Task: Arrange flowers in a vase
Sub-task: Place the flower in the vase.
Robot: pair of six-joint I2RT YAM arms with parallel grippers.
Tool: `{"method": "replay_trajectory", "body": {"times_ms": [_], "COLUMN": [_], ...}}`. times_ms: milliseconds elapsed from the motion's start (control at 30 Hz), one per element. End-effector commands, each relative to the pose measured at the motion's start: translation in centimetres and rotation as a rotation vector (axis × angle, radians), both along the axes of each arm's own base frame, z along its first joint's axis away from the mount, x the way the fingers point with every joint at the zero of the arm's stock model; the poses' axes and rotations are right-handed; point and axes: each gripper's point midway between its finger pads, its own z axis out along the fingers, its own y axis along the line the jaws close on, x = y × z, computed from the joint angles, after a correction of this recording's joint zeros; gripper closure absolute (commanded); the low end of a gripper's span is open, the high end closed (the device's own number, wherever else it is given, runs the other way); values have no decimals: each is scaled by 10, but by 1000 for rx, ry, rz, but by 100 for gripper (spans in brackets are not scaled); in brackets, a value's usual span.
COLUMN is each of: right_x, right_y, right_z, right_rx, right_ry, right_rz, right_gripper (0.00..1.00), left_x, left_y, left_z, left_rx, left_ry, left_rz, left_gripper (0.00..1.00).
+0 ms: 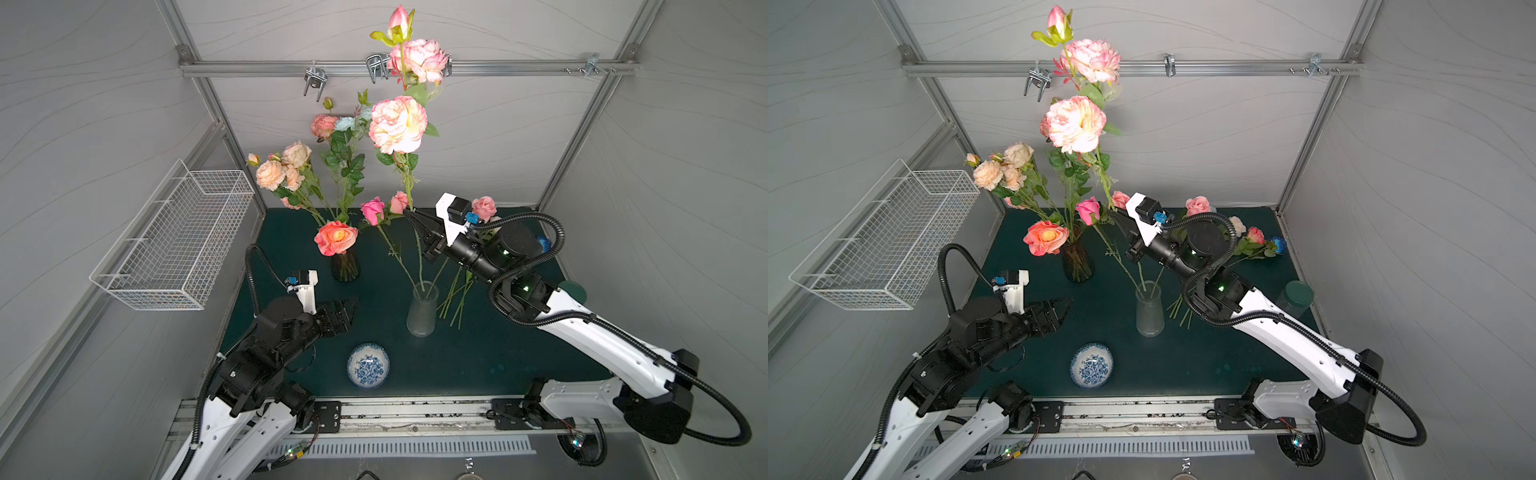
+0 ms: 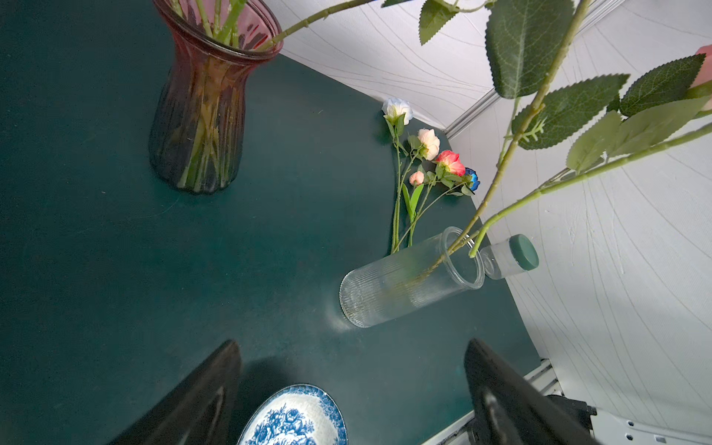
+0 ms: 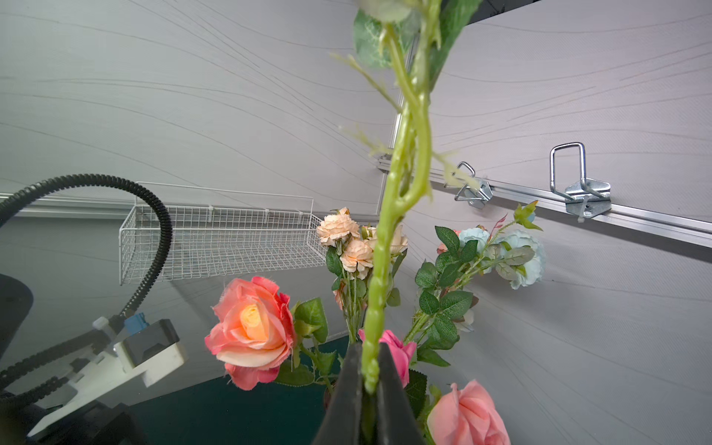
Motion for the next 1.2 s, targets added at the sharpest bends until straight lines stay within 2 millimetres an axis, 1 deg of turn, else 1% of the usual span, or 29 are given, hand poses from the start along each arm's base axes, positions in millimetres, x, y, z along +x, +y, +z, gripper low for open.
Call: {"method": "replay_trajectory", "body": {"times_ms": [0,300,400,467,667,733,800,933,1033,1067,1167], "right_x": [-5,-4,-6,-9,-10,-11,-12,-13,-15,-17,-22], "right_y": [-7,-17,-25,-29,-31,-32,-35,-38,-42,-45,-53], "right_z": [10,-55,-70,-81,-115,-126,-135,-153,-165,-167,-171], "right_rx": [40,7,11,19,-17,-33,-34,-48,-57,-54,-44], "right_ry": [-59,32,56,103,181,205,233,293,329,337,355], "right_rz": [-16,-37,-53,-45,-51,-53,-64,-72,-84,-84,-83], "right_gripper": [100,100,100,100,100,96,88,86,79,76,60], "left_x": [2,4,5,6,8,9,9,10,11,11,12], "left_y": [1,-2,-3,-4,-10,-12,-14,-20,-28,-31,-37], "left_z": [20,19,20,21,27,30,31,38,45,48,52], "left_rx": [-17,-22,-26,-30,-48,-53,-58,-78,-98,-106,-124], "left_ry": [-55,-50,-54,-55,-59,-60,-61,-71,-73,-76,-77], "left_rz": [6,-1,-3,-4,-25,-33,-42,-65,-101,-113,-142], "left_gripper": [8,8,8,8,8,8,8,7,7,7,7]}}
